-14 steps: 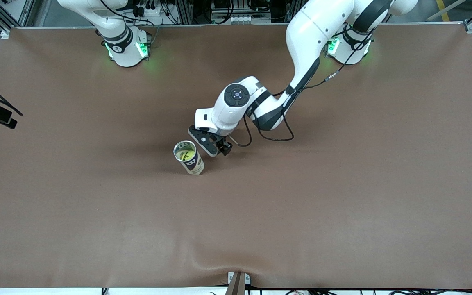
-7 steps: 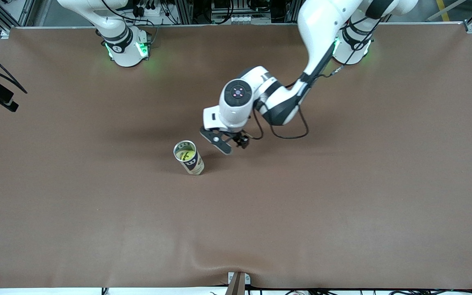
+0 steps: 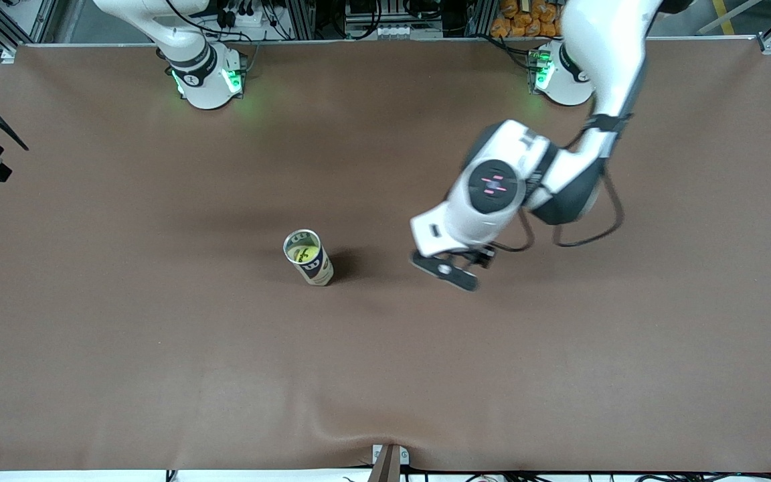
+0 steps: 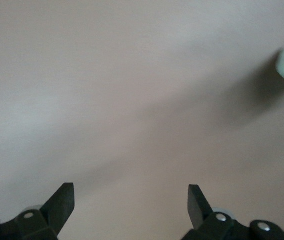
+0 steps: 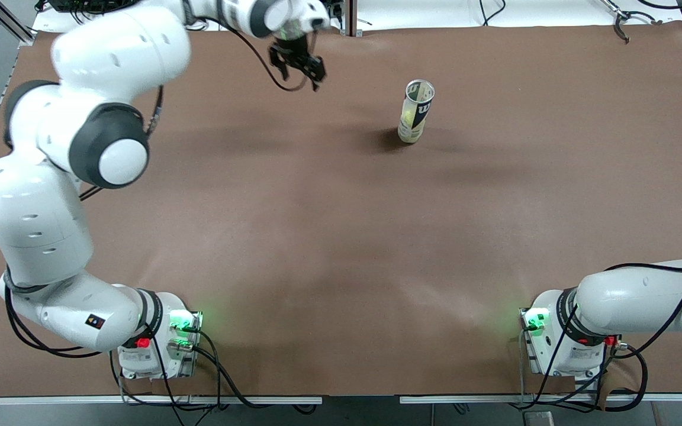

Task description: Insert tennis ball vertically with right arm

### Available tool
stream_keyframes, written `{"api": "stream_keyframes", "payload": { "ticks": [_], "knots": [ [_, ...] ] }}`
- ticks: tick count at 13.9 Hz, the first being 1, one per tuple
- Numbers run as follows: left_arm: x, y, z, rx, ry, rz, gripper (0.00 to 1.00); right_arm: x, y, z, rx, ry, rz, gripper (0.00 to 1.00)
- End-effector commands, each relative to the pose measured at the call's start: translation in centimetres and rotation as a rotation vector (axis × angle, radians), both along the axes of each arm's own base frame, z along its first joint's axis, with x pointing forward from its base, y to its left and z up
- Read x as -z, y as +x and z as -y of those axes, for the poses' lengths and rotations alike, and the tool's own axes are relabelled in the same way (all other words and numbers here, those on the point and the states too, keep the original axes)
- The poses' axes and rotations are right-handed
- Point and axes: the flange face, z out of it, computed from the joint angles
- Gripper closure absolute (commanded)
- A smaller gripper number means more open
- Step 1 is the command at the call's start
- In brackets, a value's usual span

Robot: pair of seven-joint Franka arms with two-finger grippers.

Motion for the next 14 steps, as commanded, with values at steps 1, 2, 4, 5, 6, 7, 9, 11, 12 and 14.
{"api": "stream_keyframes", "payload": {
  "ticks": [1,2,4,5,6,7,9,11,12,14],
  "knots": [
    [-3.9,1.7,-6.3,-0.107,0.020,0.010,0.00,-0.3,0.4,-0.2,-0.011,-0.019,-0.009,0.00],
    [-4.9,2.8,-9.5,-0.155,0.019,0.018,0.00,-0.3,0.4,-0.1,-0.011,-0.021,-0.009,0.00],
    [-6.4,4.6,-15.8,-0.275,0.023,0.020,0.00,-0.3,0.5,0.0,-0.010,-0.029,-0.012,0.00],
    [-6.7,5.3,-19.1,-0.327,0.027,0.014,0.00,0.1,0.7,0.1,-0.009,-0.041,-0.019,0.00],
    [-7.6,5.3,-21.0,-0.355,0.034,0.009,0.00,0.1,0.7,0.0,-0.001,-0.040,-0.020,0.00],
    [-8.5,4.6,-21.7,-0.369,0.049,-0.013,0.00,0.1,0.7,-0.2,-0.003,-0.041,-0.021,0.00],
    [-10.2,3.7,-23.4,-0.412,0.069,-0.042,0.00,0.5,1.1,-0.5,-0.007,-0.055,-0.030,0.00],
    [-12.1,3.4,-25.9,-0.423,0.066,-0.032,0.00,-0.2,0.9,0.2,0.001,-0.061,-0.015,0.00],
    [-13.4,3.1,-27.5,-0.414,0.061,-0.018,0.00,-0.6,0.9,0.3,0.003,-0.060,-0.008,0.00],
    [-15.7,2.3,-29.1,-0.409,0.059,0.000,0.00,0.3,0.7,-0.4,-0.014,-0.057,-0.057,0.00]
  ]
}}
